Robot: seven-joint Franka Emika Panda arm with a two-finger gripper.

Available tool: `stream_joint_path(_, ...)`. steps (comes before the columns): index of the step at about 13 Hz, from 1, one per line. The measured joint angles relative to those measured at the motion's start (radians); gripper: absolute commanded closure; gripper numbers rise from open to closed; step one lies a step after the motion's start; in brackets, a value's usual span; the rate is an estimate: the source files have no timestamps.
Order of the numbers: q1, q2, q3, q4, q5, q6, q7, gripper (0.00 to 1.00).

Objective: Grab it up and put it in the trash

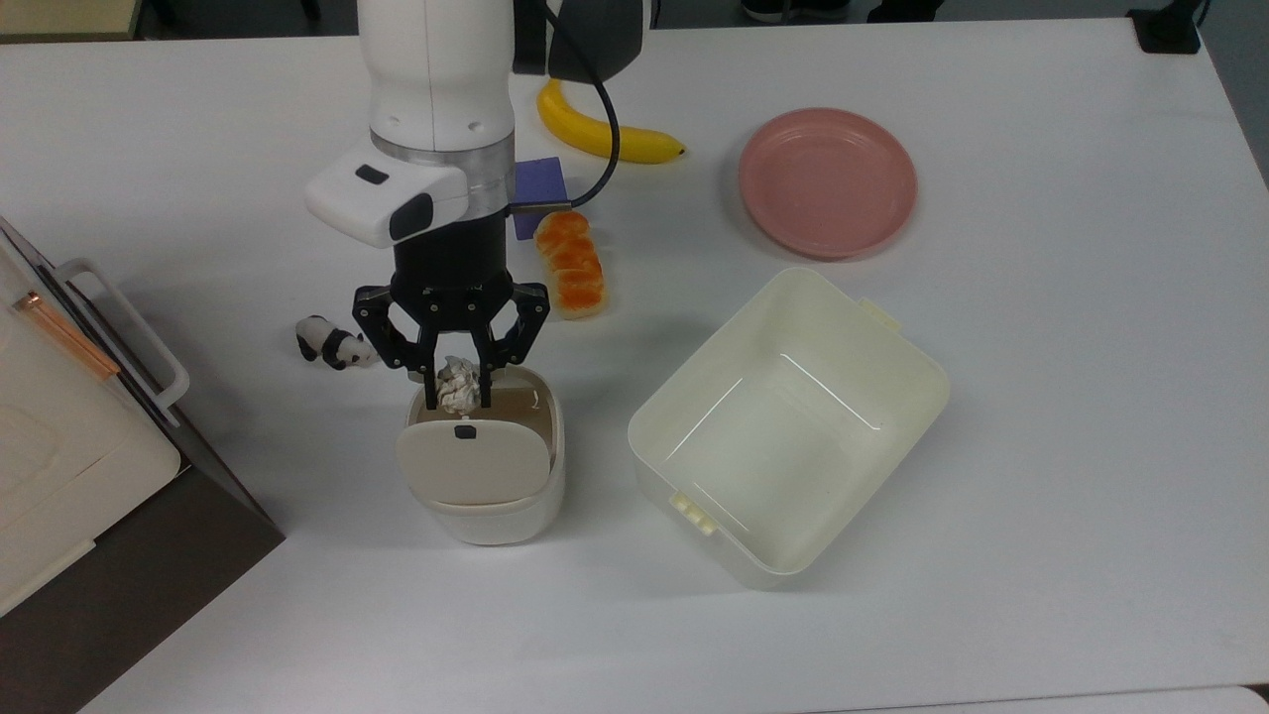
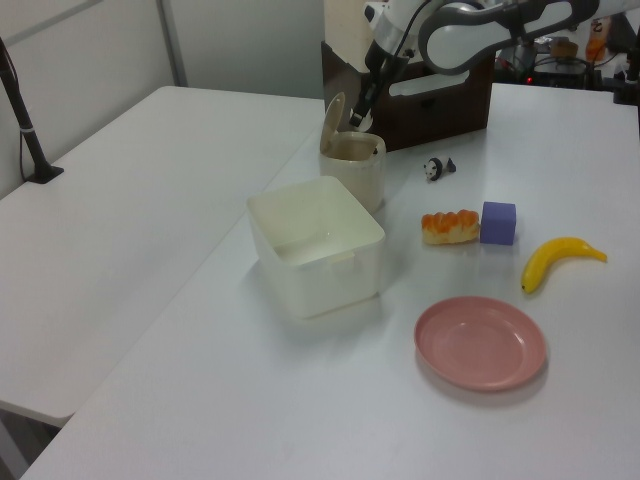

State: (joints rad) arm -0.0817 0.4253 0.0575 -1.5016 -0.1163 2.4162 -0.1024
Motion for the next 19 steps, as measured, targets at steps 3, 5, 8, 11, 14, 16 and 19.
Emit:
stream_joint_path(3, 0.001, 0.005, 0.000, 0.000, 0.000, 0.001, 0.000, 0.19)
stream_joint_path(5, 0.005, 0.005, 0.000, 0.000, 0.000, 0.001, 0.000, 0.08)
stream_joint_path(8, 0.023, -0.003, 0.000, 0.001, 0.000, -0.089, 0.000, 0.00)
stream_joint_path(11, 0.026, -0.073, 0.000, 0.006, 0.000, -0.331, 0.000, 0.00)
stream_joint_path(14, 0.042, -0.165, 0.000, 0.008, 0.000, -0.564, 0.039, 0.00)
stream_joint_path(16, 0.052, -0.235, 0.000, 0.008, 0.000, -0.693, 0.130, 0.00)
stream_joint_path(19, 0.072, -0.318, -0.013, 0.006, 0.000, -0.824, 0.178, 0.00)
